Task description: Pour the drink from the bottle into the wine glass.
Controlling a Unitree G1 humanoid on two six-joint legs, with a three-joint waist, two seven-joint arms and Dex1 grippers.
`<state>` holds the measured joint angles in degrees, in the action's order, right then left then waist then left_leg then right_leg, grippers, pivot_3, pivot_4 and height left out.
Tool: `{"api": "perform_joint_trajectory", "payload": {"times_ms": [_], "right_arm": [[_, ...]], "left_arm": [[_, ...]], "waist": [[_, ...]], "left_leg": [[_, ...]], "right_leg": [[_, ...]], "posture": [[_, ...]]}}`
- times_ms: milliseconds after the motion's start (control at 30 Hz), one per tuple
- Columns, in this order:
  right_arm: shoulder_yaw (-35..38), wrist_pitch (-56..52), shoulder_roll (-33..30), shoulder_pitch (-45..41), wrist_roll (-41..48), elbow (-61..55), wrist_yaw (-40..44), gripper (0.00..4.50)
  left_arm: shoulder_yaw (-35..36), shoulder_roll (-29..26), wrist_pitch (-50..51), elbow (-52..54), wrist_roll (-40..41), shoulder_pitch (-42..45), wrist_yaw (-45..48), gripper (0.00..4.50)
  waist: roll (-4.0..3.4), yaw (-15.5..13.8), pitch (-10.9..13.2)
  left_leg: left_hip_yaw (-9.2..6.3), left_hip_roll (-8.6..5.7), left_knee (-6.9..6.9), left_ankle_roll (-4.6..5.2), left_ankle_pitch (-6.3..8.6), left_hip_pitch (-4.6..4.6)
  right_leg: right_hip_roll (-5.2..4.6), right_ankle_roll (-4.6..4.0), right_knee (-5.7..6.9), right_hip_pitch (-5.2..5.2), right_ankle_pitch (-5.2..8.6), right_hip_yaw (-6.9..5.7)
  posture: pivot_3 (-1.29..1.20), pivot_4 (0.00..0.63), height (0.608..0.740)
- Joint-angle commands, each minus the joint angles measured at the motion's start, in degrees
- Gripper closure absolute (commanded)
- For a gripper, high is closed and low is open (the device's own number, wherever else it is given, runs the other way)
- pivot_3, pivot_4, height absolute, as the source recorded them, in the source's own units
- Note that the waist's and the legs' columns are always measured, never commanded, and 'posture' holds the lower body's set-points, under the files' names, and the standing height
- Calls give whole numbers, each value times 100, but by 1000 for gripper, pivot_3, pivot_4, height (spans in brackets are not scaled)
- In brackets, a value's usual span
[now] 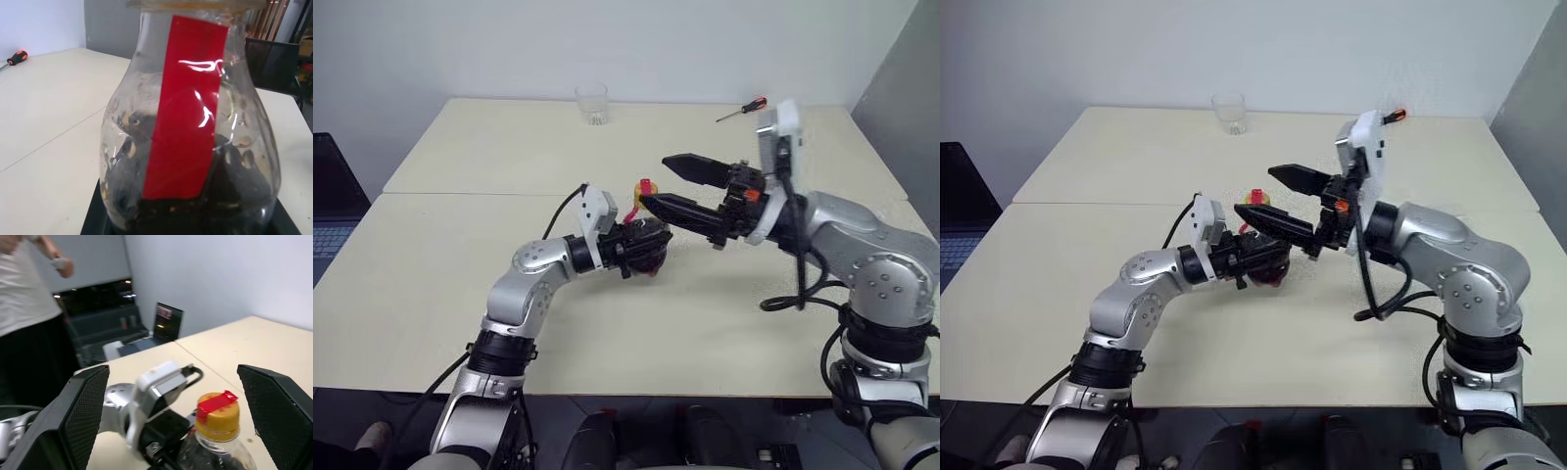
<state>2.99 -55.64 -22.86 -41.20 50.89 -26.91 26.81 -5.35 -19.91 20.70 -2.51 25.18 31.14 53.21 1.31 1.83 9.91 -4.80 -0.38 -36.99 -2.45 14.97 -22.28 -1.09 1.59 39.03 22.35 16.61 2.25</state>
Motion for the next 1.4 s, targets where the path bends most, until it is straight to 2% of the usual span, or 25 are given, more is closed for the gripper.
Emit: {"api": "perform_joint_trajectory", "payload": {"times_ms": [33,300,600,700,833,967,1233,1400], "right_arm": [[-324,492,180,-165,-676,-5,-380,32],[-702,935,501,-248,-1483,283,-631,32],[-756,1086,661,-323,-1785,529,-478,32],[-740,1070,683,-337,-1810,565,-421,609],[-728,1053,685,-351,-1813,590,-336,2106],[-709,1015,689,-335,-1795,580,-290,3325],[-664,1037,570,-320,-1704,592,-3,3315],[-625,1186,192,-301,-1586,813,804,3315]], "left_arm": [[22,74,-309,15,-72,280,67,3108],[12,139,-609,-293,-225,484,157,3108],[7,190,-746,-430,-295,550,217,3108],[33,204,-805,-548,-316,641,236,3108],[48,220,-857,-644,-339,716,275,3108],[62,242,-904,-733,-366,790,280,3108],[54,229,-845,-607,-299,796,329,3108],[-32,48,-311,247,3,342,541,3108]], "waist": [[0,0,0],[0,-1,0],[-1,1,0],[-1,0,0],[-1,3,0],[-1,4,0],[-1,4,0],[-1,17,-1]], "left_leg": [[-1,0,-1,0,0,-1],[2,-3,-1,0,0,-12],[7,-2,-8,-1,-2,-67],[7,-1,-6,-1,-2,-68],[10,-2,-7,0,-2,-67],[10,-1,-7,0,-3,-67],[10,-2,-12,1,-3,-65],[11,-3,-15,3,-4,-65]], "right_leg": [[1,0,0,0,0,-1],[0,0,-3,10,0,1],[0,-3,16,77,-3,6],[0,-4,17,80,-3,5],[0,-4,19,80,-3,7],[0,-4,20,80,-3,7],[0,-4,35,82,-3,8],[1,-4,40,83,-3,9]], "posture": [[0,150,740],[0,150,740],[0,150,740],[0,150,740],[0,150,740],[0,150,740],[0,150,740],[0,150,740]]}}
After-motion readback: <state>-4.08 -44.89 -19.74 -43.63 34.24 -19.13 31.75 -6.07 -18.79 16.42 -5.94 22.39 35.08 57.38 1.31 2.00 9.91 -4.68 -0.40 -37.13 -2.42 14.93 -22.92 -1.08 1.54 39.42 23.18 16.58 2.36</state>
